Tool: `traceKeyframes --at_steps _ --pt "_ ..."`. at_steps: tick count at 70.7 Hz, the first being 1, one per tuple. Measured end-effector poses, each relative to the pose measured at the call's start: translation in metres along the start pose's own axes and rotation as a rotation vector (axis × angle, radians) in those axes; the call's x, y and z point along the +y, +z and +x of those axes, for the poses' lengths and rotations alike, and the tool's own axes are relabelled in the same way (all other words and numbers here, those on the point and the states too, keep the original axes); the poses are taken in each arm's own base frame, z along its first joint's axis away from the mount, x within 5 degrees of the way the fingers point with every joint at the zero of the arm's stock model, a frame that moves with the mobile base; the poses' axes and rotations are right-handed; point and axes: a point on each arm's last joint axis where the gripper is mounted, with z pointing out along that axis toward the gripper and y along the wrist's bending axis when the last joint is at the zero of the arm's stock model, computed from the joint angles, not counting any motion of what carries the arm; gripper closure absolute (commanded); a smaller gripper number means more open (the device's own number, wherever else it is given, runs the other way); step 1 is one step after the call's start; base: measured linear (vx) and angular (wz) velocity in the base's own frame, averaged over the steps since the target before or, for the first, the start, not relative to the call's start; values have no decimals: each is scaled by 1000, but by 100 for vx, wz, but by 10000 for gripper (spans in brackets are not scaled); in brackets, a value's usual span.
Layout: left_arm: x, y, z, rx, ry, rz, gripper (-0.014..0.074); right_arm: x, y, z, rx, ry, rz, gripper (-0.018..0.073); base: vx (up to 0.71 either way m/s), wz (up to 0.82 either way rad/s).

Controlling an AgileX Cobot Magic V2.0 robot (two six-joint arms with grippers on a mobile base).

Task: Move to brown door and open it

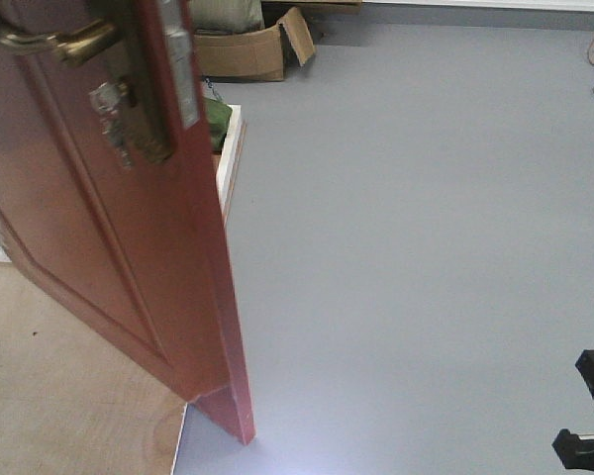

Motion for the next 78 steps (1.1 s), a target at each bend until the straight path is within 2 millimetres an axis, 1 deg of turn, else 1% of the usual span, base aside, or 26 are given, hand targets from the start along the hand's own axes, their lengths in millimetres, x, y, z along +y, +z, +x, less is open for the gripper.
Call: traceKeyframes --at_steps 9,15,22,33,49,78 --pt "-5 2 22 64 9 -75 580 0 0 0 0 0 0 559 0 0" --pt "-9 2 34 105 30 -76 580 0 0 0 0 0 0 559 0 0" --pt "-14 3 48 148 38 -42 580 0 0 0 0 0 0 559 0 0" --pt "-22 11 62 192 39 46 580 0 0 0 0 0 0 559 0 0" --pt "-27 18 71 219 38 114 580 0 0 0 0 0 0 559 0 0" --pt "-27 18 71 220 40 114 580 0 0 0 0 0 0 559 0 0"
